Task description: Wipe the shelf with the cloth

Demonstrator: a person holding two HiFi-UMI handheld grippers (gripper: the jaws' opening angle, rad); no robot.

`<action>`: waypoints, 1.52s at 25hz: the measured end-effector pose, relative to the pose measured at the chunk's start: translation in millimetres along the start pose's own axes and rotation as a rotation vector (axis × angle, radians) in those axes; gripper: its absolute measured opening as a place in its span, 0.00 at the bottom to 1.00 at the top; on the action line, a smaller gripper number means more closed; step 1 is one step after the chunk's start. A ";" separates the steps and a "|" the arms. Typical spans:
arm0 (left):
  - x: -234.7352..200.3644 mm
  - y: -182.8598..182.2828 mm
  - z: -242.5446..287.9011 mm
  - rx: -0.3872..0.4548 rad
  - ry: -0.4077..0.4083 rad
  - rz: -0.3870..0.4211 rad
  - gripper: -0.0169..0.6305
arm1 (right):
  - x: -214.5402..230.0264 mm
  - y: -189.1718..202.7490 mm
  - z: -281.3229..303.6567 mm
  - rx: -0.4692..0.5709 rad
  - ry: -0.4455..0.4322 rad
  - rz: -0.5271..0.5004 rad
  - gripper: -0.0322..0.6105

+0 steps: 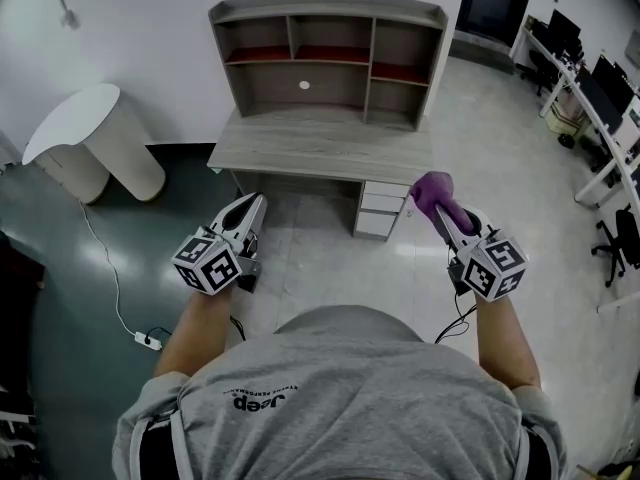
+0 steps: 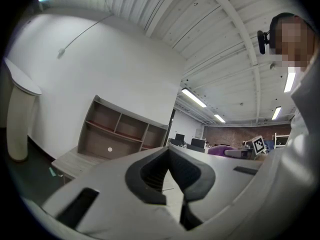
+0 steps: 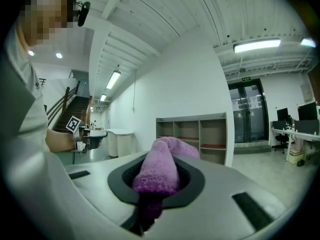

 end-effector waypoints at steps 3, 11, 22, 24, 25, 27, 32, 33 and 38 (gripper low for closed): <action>12.8 6.5 9.5 -0.004 -0.007 -0.003 0.05 | 12.9 1.6 -6.4 0.004 -0.013 0.002 0.15; 18.7 14.0 22.9 -0.024 -0.029 0.001 0.05 | 28.0 9.7 9.3 0.002 -0.069 0.008 0.15; -110.3 20.1 58.3 -0.020 -0.013 -0.060 0.05 | 26.6 28.8 150.6 -0.055 -0.086 0.014 0.15; -159.0 18.3 75.1 -0.019 0.014 -0.065 0.05 | 23.6 29.5 199.2 -0.058 -0.077 -0.001 0.15; -185.9 15.2 85.0 -0.015 0.029 -0.066 0.05 | 22.5 28.2 226.8 -0.054 -0.071 -0.010 0.15; -240.9 4.8 106.3 -0.018 0.058 -0.059 0.05 | 20.7 23.2 285.3 -0.044 -0.051 -0.012 0.15; -362.5 -37.5 157.7 -0.084 0.123 -0.046 0.05 | 24.2 -2.6 414.2 -0.034 0.021 0.037 0.15; -383.5 -45.2 167.2 -0.094 0.130 -0.045 0.05 | 26.2 -8.1 435.4 -0.035 0.033 0.036 0.15; -458.7 -63.9 216.7 -0.103 0.143 -0.067 0.05 | 46.9 -21.6 516.9 -0.074 0.067 0.001 0.15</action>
Point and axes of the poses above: the fingertips, and each gripper's own axes: z forward along the fingers, x to its right, y out of its underside, the point moved 9 cm from there along -z, backward along the fingers, and after that the axes turned 3 degrees about x, right-handed, at the moved point
